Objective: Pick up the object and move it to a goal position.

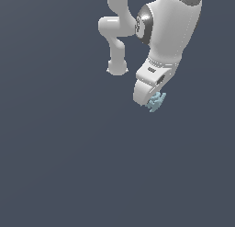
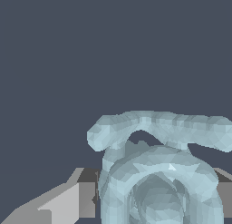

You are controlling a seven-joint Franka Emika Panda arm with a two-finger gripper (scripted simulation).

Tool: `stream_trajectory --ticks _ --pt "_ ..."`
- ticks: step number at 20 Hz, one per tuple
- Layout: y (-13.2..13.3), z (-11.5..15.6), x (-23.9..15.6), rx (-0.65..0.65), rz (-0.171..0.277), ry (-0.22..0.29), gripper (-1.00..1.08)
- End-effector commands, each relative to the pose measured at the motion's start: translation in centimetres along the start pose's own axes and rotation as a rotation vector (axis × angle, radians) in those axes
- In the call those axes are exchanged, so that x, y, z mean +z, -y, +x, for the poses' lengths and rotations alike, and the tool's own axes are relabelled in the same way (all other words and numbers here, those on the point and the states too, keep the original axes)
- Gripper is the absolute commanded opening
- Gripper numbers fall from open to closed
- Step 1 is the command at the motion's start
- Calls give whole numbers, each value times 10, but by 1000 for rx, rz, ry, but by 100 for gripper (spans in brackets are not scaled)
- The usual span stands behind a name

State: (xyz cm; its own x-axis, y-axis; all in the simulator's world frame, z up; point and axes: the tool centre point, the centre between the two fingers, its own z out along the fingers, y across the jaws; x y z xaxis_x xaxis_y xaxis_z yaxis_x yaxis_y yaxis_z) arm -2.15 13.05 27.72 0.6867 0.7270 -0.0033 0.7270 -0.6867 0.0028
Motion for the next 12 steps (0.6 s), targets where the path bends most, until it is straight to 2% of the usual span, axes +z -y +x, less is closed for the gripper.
stream_trajectory --ticks 1,12 --pt "20 0 -25 0 0 0 -100" --pt "101 5 -135 -1 1 -1 -100"
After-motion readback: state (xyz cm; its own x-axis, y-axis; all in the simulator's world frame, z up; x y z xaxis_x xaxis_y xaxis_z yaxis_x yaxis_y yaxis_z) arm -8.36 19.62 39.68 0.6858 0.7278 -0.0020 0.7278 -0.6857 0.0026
